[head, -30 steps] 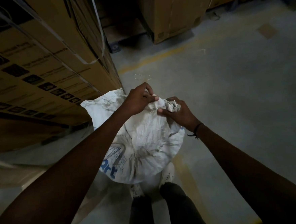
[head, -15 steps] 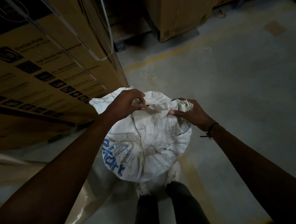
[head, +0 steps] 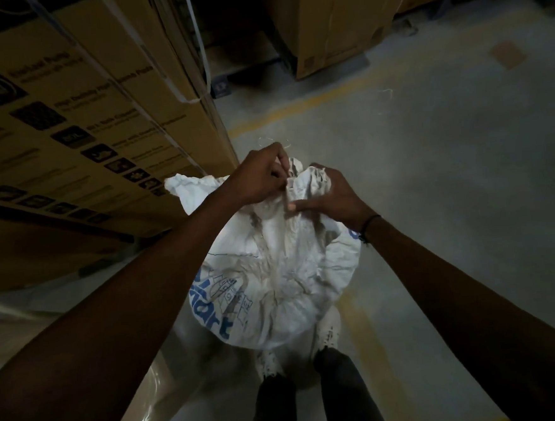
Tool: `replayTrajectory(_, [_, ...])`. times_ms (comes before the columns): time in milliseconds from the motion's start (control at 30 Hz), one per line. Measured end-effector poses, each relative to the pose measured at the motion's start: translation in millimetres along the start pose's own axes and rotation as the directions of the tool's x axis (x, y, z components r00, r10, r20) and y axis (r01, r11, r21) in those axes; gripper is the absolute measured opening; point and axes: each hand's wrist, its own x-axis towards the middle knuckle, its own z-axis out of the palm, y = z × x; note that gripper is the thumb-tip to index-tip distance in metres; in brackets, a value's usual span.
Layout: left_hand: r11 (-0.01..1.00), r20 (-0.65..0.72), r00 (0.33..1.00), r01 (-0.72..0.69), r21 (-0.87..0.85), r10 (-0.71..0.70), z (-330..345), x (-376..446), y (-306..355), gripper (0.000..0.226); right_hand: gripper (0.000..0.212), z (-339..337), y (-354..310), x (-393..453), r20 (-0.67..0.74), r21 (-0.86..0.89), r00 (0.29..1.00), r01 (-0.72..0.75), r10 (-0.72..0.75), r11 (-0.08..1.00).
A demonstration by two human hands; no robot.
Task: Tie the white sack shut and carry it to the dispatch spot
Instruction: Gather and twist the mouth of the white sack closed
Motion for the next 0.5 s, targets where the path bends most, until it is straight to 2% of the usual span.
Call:
replayTrajectory(100, [0.999,0.059,0.998,0.037,-0.016,-0.036,-10,4,-3,0.025,0.043,19,5,10,-0.058,0.029,0.998,0.013,-0.011,0.999])
replayTrajectory(167, [0.991,0.088,0.993,0.088,-0.103,-0.079,-20,1,-12,0.025,0.040,24,12,15,-0.069,0.091,0.997,-0.008,0.014,0.996])
replayTrajectory(267, [0.972,0.041,0.995,0.095,-0.215,-0.088,-33,-7,-32,0.043,0.042,27,23,17,-0.113,0.196,0.991,-0.050,0.073,0.979])
replayTrajectory(333, [0.990,0.077,0.994,0.081,-0.117,-0.072,-41,-13,-48,0.057,0.042,29,28,19,-0.126,0.272,0.986,-0.073,0.111,0.960])
replayTrajectory(433, [0.981,0.234,0.962,0.104,0.162,-0.140,-44,-26,-67,0.073,0.033,32,32,21,-0.103,0.361,0.984,-0.099,0.145,0.927])
replayTrajectory(500, [0.975,0.270,0.950,0.104,0.198,-0.157,-38,-28,-84,0.068,0.022,35,35,24,-0.072,0.383,0.985,-0.120,0.160,0.916])
